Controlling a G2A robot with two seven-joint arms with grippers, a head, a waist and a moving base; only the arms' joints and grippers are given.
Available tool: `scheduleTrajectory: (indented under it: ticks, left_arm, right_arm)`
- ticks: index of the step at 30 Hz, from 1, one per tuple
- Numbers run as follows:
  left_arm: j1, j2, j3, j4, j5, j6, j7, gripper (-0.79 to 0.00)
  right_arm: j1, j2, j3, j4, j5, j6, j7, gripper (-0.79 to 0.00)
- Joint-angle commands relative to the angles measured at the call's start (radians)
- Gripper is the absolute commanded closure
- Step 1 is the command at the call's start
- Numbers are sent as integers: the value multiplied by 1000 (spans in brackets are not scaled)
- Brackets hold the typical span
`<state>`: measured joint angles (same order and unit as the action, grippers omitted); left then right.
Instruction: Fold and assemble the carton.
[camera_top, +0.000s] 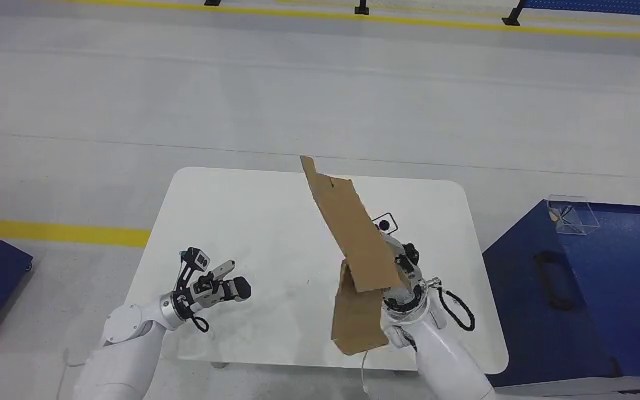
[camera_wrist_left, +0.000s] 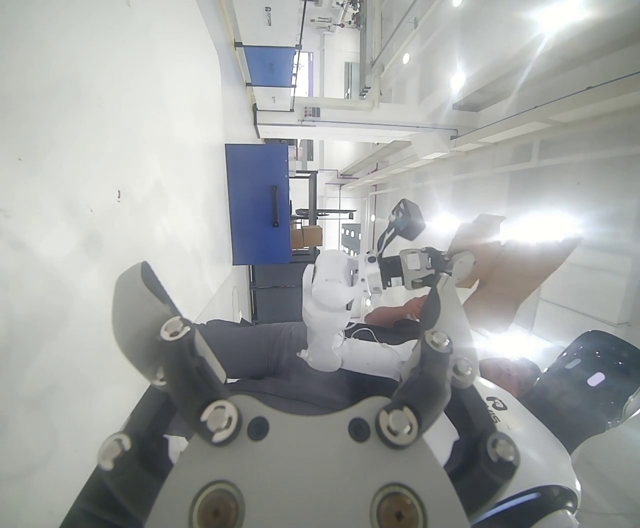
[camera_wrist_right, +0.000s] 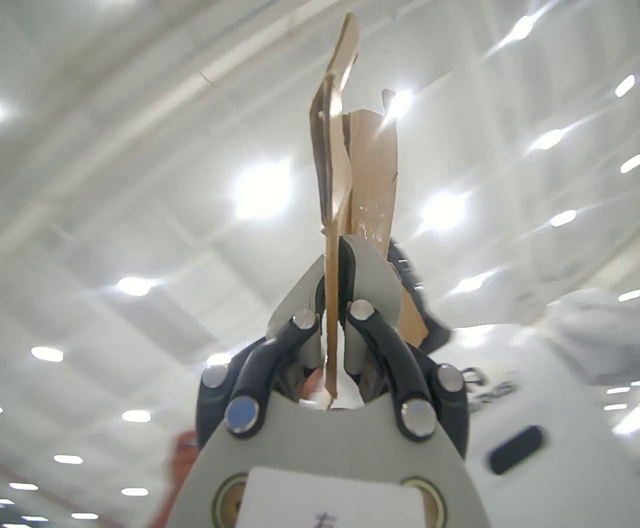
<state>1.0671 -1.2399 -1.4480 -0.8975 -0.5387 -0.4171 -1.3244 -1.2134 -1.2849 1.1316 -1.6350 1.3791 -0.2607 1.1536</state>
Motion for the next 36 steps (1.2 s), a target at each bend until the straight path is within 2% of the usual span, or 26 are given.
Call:
scheduleTrajectory:
  ticks: [1,6,9,11,22,24,26,30,34,36]
  left_arm:
    - [0,0,0,0,0,0,0,-785]
    - [0,0,0,0,0,0,0,-785]
    - [0,0,0,0,0,0,0,-785]
    - [0,0,0,0,0,0,0,-785]
    - [0,0,0,0,0,0,0,-785]
    - [0,0,0,0,0,0,0,-785]
    - [0,0,0,0,0,0,0,-785]
    - [0,0,0,0,0,0,0,-785]
    - [0,0,0,0,0,0,0,-785]
    - [0,0,0,0,0,0,0,-785]
  right_arm:
    - [-26,11,82,-52,-338,-245,-64,0]
    - [-134,21,233,-205,-815,-570,-259,0]
    - [-190,15,301,-261,-1002,-693,-386,0]
    - [-219,8,321,-289,-1083,-741,-467,0]
    - [-224,7,321,-296,-1096,-728,-490,0]
    - [-208,9,366,-321,-1158,-752,-509,0]
    - [-188,10,452,-370,-1293,-752,-520,0]
    - [-146,12,646,-536,-1716,-752,-552,0]
    - [-139,22,731,-707,-2125,-752,-667,0]
    - [-119,36,730,-715,-2322,-752,-777,0]
